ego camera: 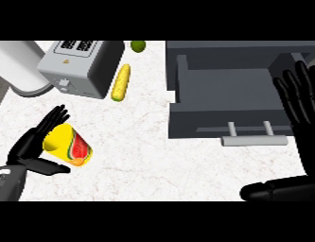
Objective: Pick up the cup, place it into the drawer and close the drawer
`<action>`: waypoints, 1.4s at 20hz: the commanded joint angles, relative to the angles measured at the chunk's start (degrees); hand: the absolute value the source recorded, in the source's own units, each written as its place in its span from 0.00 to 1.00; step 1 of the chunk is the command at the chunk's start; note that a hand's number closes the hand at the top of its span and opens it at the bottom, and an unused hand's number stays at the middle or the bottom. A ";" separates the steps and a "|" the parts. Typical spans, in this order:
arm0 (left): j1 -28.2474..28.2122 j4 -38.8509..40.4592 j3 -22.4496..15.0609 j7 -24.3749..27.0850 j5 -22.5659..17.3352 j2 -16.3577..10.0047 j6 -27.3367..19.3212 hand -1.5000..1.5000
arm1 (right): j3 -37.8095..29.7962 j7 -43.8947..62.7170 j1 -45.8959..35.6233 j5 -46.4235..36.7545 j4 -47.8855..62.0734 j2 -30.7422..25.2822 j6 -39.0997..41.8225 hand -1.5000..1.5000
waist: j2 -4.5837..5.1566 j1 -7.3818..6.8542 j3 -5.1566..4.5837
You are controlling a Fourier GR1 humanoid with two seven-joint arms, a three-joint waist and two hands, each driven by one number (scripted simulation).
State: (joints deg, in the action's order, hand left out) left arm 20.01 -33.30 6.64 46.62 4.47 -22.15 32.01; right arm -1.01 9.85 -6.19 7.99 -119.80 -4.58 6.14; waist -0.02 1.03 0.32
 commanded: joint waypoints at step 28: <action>2.25 6.25 -5.49 6.89 -8.98 4.23 19.58 1.00 | -1.57 1.14 -1.06 1.62 1.14 -0.73 0.44 0.00 | 0.58 0.17 -0.56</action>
State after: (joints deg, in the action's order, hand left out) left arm 23.59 -28.69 2.08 44.52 -4.40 -18.05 39.62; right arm -1.70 10.67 -6.49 9.16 -119.29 -4.90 6.61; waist 0.24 1.28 0.03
